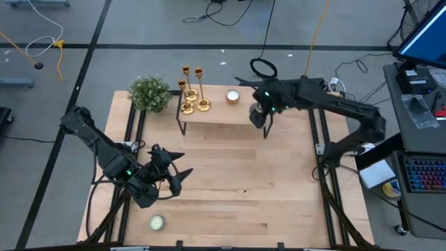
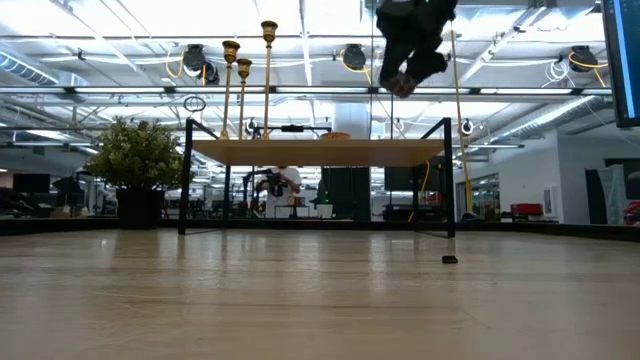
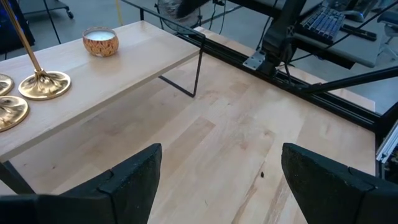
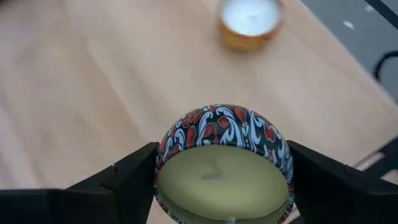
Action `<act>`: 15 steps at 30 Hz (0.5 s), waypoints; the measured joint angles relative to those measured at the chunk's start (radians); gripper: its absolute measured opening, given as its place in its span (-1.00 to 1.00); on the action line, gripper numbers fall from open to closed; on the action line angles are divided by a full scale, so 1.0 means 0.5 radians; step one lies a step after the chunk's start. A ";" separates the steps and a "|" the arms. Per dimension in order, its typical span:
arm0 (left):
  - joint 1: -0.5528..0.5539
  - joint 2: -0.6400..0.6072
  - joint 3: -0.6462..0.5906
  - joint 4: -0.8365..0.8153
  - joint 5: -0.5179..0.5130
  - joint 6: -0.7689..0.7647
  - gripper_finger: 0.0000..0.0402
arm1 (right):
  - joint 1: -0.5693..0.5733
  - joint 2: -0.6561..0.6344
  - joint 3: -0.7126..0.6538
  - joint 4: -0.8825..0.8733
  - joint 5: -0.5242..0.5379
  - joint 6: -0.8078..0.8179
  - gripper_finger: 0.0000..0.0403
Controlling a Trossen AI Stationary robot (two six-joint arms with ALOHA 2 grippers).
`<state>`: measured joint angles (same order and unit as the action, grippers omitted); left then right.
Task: Pick & Place candle stick holders
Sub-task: Put the red scented candle on the shelf
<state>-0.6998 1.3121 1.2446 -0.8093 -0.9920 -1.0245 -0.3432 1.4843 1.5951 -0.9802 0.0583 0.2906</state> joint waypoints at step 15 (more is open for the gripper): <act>0.000 0.000 0.000 0.000 -0.001 -0.009 0.62 | -0.368 0.453 0.303 -0.127 -0.012 -0.360 0.45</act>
<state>-0.6998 1.3121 1.2446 -0.8093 -0.9924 -1.0290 -0.5273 1.7106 1.7466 -1.0438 0.0525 0.1108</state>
